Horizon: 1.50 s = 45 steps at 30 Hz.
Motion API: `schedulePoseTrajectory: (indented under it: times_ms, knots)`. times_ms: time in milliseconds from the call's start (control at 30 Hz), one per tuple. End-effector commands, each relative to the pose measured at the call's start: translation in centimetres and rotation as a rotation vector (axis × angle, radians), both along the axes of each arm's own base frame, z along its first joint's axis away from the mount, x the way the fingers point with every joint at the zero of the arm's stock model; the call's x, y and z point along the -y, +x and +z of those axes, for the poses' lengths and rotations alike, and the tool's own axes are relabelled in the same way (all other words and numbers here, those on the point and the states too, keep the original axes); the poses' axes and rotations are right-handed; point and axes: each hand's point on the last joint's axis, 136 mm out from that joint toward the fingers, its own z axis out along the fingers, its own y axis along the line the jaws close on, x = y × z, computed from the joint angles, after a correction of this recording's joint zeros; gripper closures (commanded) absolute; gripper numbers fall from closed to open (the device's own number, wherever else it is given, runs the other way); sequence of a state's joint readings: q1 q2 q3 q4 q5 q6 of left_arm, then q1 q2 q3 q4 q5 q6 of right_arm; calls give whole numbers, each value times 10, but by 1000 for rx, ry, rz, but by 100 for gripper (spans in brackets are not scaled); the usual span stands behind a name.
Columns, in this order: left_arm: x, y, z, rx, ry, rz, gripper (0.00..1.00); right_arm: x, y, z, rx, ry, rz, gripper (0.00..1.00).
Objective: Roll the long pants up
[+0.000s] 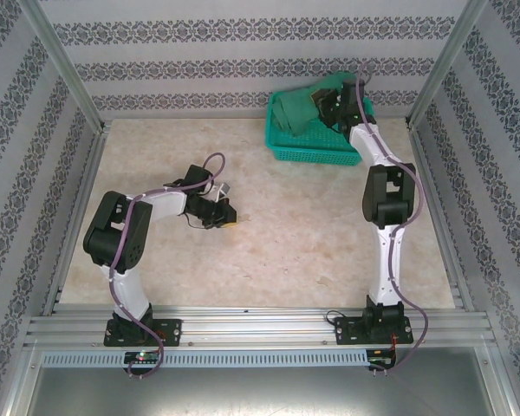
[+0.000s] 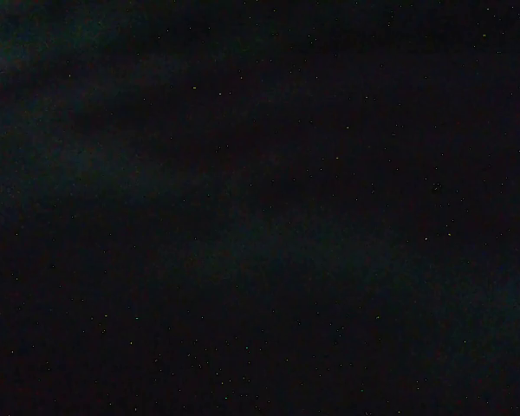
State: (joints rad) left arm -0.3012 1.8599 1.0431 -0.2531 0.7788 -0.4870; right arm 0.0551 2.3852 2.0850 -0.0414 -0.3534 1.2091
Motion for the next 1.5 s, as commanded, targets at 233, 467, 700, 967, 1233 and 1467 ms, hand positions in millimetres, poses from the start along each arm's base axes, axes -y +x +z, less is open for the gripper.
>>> schedulePoseTrajectory:
  times_ms: [233,467,700,967,1233,1467]
  knots:
    - [4,31,-11,61,36,27,91,37,33,-43,170,79,-222,100]
    - [2,50,-5,87,100,-1,88,54,8,-46,22,149,-275,4]
    - [-9,60,4,108,120,28,69,52,-75,-12,-107,191,-284,2]
    - [-40,76,54,292,233,117,0,38,-194,51,-27,-93,-90,2]
    - [-163,94,131,657,784,520,0,57,-277,61,25,-889,112,2]
    - [-235,74,134,711,1104,666,0,40,-325,36,354,-1227,192,2]
